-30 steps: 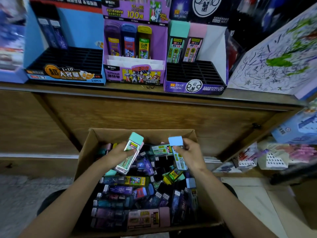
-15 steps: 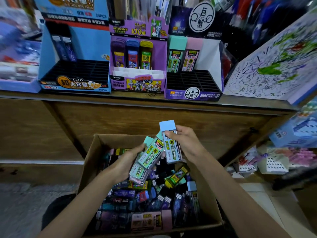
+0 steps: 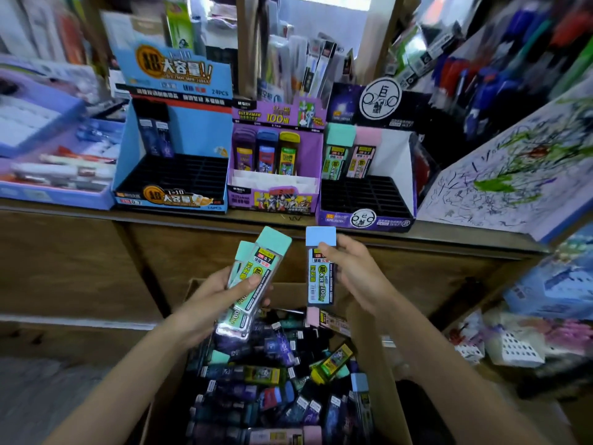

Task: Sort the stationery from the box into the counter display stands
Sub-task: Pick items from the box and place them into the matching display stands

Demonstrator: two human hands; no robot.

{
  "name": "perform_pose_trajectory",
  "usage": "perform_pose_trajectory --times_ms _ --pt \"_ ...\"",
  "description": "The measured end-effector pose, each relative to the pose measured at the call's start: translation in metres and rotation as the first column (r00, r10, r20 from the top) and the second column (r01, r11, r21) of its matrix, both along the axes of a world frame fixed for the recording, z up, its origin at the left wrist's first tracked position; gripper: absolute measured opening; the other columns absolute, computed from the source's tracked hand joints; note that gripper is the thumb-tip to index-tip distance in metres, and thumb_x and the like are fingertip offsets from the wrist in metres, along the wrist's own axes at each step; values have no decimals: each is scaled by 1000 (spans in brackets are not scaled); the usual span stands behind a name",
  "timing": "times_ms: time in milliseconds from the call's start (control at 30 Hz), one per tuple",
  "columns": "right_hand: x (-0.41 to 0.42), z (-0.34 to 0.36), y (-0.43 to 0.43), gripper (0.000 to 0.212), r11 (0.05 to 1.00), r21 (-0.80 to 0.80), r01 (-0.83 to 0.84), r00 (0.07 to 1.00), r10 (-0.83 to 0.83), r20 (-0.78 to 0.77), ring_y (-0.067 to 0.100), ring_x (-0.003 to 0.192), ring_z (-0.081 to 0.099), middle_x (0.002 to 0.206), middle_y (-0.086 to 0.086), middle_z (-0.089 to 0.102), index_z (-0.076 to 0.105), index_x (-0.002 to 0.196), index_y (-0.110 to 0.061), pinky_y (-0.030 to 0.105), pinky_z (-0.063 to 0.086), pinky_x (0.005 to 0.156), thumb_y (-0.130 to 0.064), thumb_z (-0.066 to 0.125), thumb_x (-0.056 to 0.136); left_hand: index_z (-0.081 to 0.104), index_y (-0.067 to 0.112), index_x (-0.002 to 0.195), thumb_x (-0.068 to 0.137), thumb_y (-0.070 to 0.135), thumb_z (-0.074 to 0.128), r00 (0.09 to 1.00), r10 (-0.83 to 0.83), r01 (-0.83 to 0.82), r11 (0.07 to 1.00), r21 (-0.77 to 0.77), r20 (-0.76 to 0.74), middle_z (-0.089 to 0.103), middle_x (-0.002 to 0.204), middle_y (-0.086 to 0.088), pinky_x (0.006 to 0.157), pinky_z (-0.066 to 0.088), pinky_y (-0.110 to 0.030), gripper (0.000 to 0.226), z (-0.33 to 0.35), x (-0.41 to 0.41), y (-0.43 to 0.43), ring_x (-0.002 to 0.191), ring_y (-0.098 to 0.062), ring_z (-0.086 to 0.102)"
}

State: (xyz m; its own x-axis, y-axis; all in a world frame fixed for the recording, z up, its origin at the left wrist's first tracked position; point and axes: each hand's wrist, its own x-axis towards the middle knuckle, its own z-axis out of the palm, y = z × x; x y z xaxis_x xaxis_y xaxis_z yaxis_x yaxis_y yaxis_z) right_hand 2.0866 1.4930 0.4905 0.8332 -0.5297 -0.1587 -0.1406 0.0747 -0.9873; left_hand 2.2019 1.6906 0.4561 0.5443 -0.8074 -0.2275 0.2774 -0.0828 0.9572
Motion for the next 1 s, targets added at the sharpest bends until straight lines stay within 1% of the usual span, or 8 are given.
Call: perform_pose_trajectory --times_ms 167,300,400,500,633,700,833,1000 --pt "24 52 -2 17 992 -125 -32 994 45 105 2 83 67 90 -9 69 60 99 -27 24 56 74 -26 43 99 58 6 114 84 22 58 991 97 -91 993 -69 92 74 85 -6 52 52 -21 34 35 28 6 69 -14 70" --pt "48 95 -9 12 938 -344 43 978 30 205 1 87 66 88 -13 70 58 96 -27 15 53 74 -20 48 98 58 7 116 84 21 59 973 197 -182 975 -128 116 74 89 -5 53 52 -20 35 55 49 8 75 -14 71" --pt "61 121 -21 12 893 -436 112 968 2 252 2 78 64 77 -11 71 58 86 -25 16 49 72 -18 55 94 59 12 115 80 27 62 964 237 -215 963 -163 125 74 96 -8 55 53 -22 38 68 62 9 79 -16 71" --pt "70 140 -34 14 849 -511 136 967 -2 255 -3 70 62 70 -14 70 58 82 -25 11 45 64 -17 56 94 60 16 113 78 38 70 949 290 -264 945 -193 123 72 101 -11 57 55 -26 42 77 75 9 84 -19 71" --pt "70 159 -65 12 784 -587 202 967 -64 247 16 77 60 83 12 68 58 84 -25 33 45 69 -18 57 93 61 21 111 71 43 74 939 323 -293 931 -217 116 72 103 -11 56 55 -27 48 86 87 7 82 -19 71" --pt "63 163 -87 15 732 -643 226 968 -96 232 16 78 58 87 8 66 59 83 -26 31 45 66 -16 56 93 60 23 113 65 54 78 942 302 -269 940 -209 147 72 104 -8 59 56 -28 60 90 88 5 87 -21 71" --pt "43 159 -133 8 644 -722 253 967 -186 173 22 81 58 92 10 61 58 95 -22 42 48 77 -15 58 92 58 19 114 75 39 65 936 312 -276 938 -208 166 73 99 -7 57 55 -27 44 92 84 -10 83 -20 71" --pt "35 145 -164 11 552 -806 216 963 -254 84 20 86 59 92 3 62 58 94 -23 39 50 82 -15 62 89 58 21 112 76 36 62 938 294 -258 946 -195 184 73 85 -1 53 54 -25 40 96 74 -32 69 -13 69"
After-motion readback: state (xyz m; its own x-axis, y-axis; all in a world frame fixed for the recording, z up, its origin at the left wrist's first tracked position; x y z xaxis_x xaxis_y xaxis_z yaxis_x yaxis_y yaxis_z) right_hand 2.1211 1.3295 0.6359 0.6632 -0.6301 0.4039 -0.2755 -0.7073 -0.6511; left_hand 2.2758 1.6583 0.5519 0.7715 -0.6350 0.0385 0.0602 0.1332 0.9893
